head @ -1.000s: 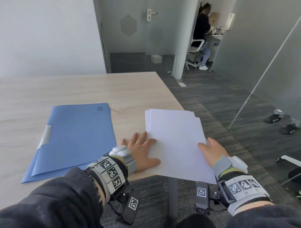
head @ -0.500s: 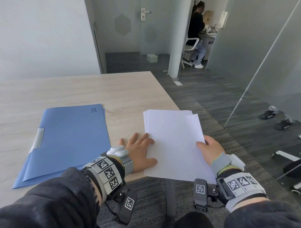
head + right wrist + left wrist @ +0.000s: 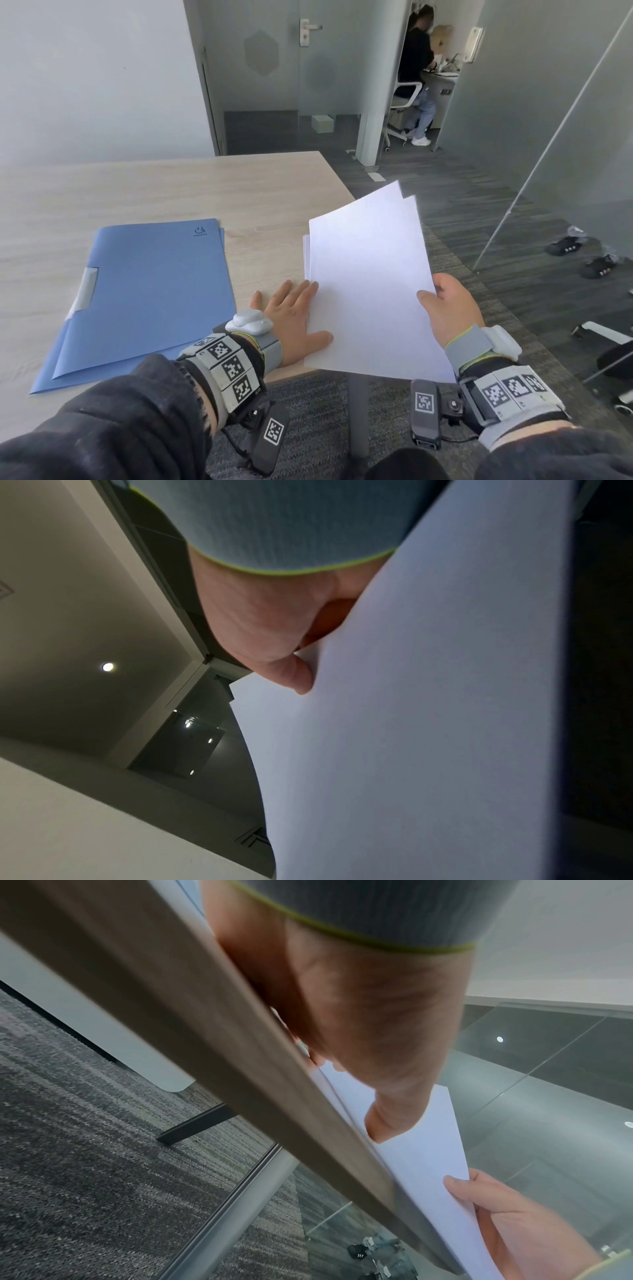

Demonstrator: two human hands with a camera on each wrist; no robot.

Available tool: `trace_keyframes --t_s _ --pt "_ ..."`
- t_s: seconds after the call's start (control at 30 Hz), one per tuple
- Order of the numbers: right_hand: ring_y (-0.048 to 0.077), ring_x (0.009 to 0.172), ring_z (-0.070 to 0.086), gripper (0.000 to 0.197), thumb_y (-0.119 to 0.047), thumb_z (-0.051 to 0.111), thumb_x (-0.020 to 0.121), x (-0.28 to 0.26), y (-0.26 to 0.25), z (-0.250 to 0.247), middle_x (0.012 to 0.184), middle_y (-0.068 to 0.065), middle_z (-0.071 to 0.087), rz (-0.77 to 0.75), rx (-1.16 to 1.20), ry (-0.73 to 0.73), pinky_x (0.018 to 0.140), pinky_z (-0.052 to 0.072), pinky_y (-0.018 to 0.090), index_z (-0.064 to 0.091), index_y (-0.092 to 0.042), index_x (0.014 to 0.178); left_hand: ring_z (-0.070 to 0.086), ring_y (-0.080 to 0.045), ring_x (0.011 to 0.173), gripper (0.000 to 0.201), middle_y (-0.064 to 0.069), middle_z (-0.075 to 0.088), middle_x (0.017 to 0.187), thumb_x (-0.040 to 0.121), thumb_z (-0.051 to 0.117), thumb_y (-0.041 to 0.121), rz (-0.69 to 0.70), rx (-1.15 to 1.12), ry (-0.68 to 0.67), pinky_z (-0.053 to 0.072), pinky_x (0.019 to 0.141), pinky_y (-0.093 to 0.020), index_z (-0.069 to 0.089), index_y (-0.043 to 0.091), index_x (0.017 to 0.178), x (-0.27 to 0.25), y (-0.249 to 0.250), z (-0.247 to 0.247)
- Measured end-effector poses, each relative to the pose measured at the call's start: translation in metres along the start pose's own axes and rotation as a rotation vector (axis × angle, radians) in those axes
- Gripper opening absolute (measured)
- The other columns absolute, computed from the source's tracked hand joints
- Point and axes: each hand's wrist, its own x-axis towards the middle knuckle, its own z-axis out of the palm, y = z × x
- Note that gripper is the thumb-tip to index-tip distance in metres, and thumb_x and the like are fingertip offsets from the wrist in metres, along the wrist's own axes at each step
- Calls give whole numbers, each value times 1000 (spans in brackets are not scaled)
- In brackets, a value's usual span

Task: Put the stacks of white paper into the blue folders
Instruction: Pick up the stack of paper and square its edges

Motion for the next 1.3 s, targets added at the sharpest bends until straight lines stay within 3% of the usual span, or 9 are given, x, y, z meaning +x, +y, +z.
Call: trace_keyframes --t_s 0.13,0.5,0.67,0.8,0.9,1.0,1.1,1.2,1.3 --pt "23 63 56 9 -13 55 86 5 3 -2 78 1 66 29 65 64 56 39 28 60 -15 93 -7 -9 151 90 17 -3 165 82 29 76 -48 16 17 -7 118 -57 2 31 155 -3 -1 -1" --pt "28 79 65 24 -1 55 89 5 -13 14 92 6 70 74 456 -21 76 52 39 61 -23 87 -3 -15 152 101 14 7 165 72 5 88 -249 21 9 -2 118 -60 14 29 154 0 -36 -22" --pt "29 76 69 17 -2 55 91 0 -29 28 86 8 75 58 589 -129 77 55 46 63 -16 97 39 -20 140 78 7 40 153 86 48 69 -207 -634 194 32 114 -46 29 28 150 -4 -43 -66" --pt "29 80 69 19 -2 53 92 -2 -46 40 91 10 74 37 686 -192 73 55 43 60 -12 107 70 -23 95 22 -4 74 107 88 64 39 -154 -1121 267 54 94 -53 65 24 104 -5 -38 -91" --pt "30 86 67 16 -7 54 93 0 -60 43 94 11 74 3 710 -234 69 53 40 59 -11 108 71 -32 96 29 -9 75 99 78 61 48 -148 -1130 384 53 92 -59 70 26 95 -3 -39 -102" --pt "37 107 65 21 -23 60 88 4 -75 43 111 12 72 -60 736 -246 92 50 55 64 -19 108 67 -25 85 33 -11 74 96 78 56 51 -75 -1131 486 53 88 -54 68 25 95 -4 -40 -111" --pt "40 113 61 30 -36 61 83 7 -85 42 117 7 71 -126 715 -247 99 44 63 68 -29 111 67 -35 92 27 -10 74 100 85 54 45 -10 -1144 532 51 91 -51 69 28 98 -8 -39 -113" --pt "31 112 65 20 -22 59 91 6 -84 44 114 5 73 -131 743 -242 98 48 51 73 -28 103 63 -37 90 41 -14 70 98 81 52 56 -17 -1090 534 50 92 -55 65 21 100 -12 -43 -101" --pt "25 102 68 31 -8 55 94 -1 -76 49 102 -1 77 -98 742 -250 89 51 41 77 -29 90 58 -23 78 38 -2 66 85 82 53 55 -46 -1073 494 49 84 -45 64 21 96 -14 -48 -84"
